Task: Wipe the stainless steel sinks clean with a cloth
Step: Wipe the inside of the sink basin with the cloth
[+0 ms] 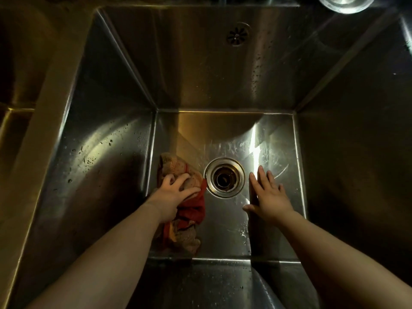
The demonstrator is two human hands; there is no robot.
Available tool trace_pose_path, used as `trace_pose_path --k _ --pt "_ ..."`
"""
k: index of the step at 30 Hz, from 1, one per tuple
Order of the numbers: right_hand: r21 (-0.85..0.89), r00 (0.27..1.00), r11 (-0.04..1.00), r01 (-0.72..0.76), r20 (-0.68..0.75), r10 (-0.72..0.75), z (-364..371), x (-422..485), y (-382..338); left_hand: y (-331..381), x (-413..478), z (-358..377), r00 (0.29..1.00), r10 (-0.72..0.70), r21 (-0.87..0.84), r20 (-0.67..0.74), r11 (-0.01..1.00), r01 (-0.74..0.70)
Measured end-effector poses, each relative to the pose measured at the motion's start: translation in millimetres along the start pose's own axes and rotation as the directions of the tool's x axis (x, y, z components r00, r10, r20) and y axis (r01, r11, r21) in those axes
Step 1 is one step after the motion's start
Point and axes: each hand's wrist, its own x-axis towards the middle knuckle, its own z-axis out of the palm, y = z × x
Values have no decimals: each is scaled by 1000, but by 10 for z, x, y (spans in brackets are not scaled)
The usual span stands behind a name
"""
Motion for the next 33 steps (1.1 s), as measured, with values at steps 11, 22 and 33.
trace_pose_path --k 11,22,33 --pt "-10 1000 1000 -4 6 4 -22 43 -19 -106 25 -189 990 -112 -112 -85 988 102" --pt "-6 1000 1000 -9 3 9 -27 56 -6 -9 36 -130 997 -33 -7 -66 999 33" --pt "11 1000 1000 -1 -29 1 2 51 22 236 122 -99 996 33 25 -88 999 -31"
